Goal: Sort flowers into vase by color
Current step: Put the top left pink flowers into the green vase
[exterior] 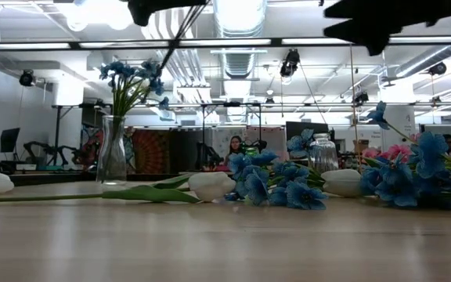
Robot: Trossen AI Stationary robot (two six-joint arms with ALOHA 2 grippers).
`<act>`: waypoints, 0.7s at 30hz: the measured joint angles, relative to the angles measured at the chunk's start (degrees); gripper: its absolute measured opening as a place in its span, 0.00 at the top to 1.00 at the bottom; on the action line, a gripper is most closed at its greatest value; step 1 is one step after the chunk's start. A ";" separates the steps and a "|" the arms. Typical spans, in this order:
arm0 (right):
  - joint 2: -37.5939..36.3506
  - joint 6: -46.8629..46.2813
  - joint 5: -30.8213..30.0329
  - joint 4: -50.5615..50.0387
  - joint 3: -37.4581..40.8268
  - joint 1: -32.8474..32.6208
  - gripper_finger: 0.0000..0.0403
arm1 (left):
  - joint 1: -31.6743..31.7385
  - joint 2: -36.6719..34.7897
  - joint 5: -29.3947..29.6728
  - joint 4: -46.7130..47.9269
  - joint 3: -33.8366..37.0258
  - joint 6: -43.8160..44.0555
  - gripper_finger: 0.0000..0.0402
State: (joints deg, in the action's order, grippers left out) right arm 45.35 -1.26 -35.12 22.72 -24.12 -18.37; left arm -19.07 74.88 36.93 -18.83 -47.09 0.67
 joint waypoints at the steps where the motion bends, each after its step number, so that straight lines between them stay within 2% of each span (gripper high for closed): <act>1: 1.45 1.32 0.07 1.90 0.09 -0.02 0.40 | 0.06 0.84 0.00 -1.69 0.00 -0.46 1.00; 11: 10.94 3.86 -0.05 19.22 -0.10 0.02 0.40 | 2.14 8.93 -1.96 -13.16 0.02 -1.28 1.00; 15: 13.33 3.71 3.29 19.79 -1.83 0.02 0.40 | 3.42 12.39 -2.02 -18.57 0.02 -1.68 1.00; 21: 17.71 3.77 3.68 19.26 -5.76 0.02 0.40 | 4.49 16.03 -4.71 -23.95 0.02 -1.69 1.00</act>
State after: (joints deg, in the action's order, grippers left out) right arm 63.06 2.51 -31.44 41.98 -29.87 -18.35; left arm -14.58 90.91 32.22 -42.78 -47.07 -1.02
